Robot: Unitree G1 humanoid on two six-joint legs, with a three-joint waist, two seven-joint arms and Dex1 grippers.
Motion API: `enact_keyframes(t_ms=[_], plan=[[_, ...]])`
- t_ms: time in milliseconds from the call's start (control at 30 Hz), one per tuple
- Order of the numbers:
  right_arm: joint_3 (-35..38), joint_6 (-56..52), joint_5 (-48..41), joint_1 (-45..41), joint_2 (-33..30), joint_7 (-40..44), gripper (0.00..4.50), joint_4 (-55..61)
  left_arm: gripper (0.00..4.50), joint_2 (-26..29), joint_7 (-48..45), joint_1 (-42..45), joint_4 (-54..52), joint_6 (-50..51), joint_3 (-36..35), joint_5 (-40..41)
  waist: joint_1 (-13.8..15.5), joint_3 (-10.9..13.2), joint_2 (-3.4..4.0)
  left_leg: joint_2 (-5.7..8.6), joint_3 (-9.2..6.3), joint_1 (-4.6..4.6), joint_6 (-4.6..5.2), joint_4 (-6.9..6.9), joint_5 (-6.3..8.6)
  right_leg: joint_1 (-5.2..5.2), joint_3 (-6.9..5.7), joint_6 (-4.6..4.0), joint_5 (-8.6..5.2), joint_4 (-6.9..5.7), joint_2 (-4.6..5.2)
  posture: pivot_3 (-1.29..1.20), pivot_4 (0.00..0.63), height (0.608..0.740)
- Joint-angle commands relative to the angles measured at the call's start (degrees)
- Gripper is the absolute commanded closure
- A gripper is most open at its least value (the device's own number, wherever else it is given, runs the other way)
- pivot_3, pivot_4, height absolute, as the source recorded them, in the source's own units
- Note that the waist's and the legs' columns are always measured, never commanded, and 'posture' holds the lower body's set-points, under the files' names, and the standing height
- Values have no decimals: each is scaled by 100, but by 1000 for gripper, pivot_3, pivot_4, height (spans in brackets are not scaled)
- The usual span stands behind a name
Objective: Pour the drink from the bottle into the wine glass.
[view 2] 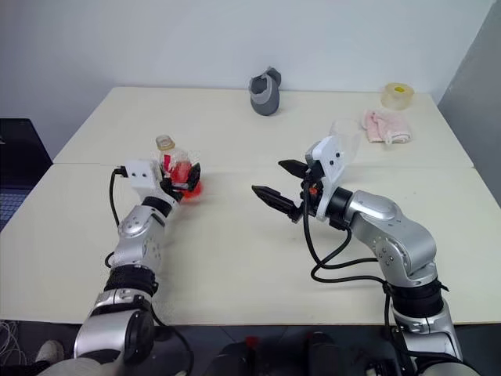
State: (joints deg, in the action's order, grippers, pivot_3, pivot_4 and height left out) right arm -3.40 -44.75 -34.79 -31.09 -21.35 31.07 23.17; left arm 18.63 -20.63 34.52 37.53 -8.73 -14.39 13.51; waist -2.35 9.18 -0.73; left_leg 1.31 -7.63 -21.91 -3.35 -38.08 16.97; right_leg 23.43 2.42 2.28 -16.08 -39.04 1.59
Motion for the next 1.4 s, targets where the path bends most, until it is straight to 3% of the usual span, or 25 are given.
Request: enact_keyframes(t_ms=[33,467,733,967,1167,1400], plan=[[121,77,-65,-3,-24,-21,0,298,18,-57,109,-453,-1161,451,1,159,0,0,0,-2,-1,0,0,0,0,0,0,0,0,0,4,0,150,740],[125,158,-86,328,-221,134,0,504,18,-201,716,-2352,-4379,2179,-71,543,28,-1,0,-3,-1,2,1,0,1,-6,0,0,0,2,11,0,150,740],[297,473,346,1111,-618,57,0,457,18,-59,188,-4080,-6460,3584,385,1397,61,-1,-1,-6,3,11,14,3,8,-18,1,1,-1,7,8,0,150,740],[353,1103,1475,1649,-523,-846,0,-176,18,447,-423,-3864,-7035,4315,530,2144,71,-2,0,0,21,17,22,2,11,-27,2,3,-2,3,-11,0,150,740],[462,1562,2166,1265,2,-1688,0,-1227,18,1187,-1133,-3257,-7254,4767,426,2909,36,-1,4,-9,40,24,3,10,0,-21,16,-1,-1,1,-28,0,150,740],[550,2336,2443,668,508,-1939,0,-2477,18,1669,-1732,-2868,-7052,4826,400,3206,39,0,5,-9,50,24,3,10,0,-22,18,-1,-1,3,-30,0,150,740]])
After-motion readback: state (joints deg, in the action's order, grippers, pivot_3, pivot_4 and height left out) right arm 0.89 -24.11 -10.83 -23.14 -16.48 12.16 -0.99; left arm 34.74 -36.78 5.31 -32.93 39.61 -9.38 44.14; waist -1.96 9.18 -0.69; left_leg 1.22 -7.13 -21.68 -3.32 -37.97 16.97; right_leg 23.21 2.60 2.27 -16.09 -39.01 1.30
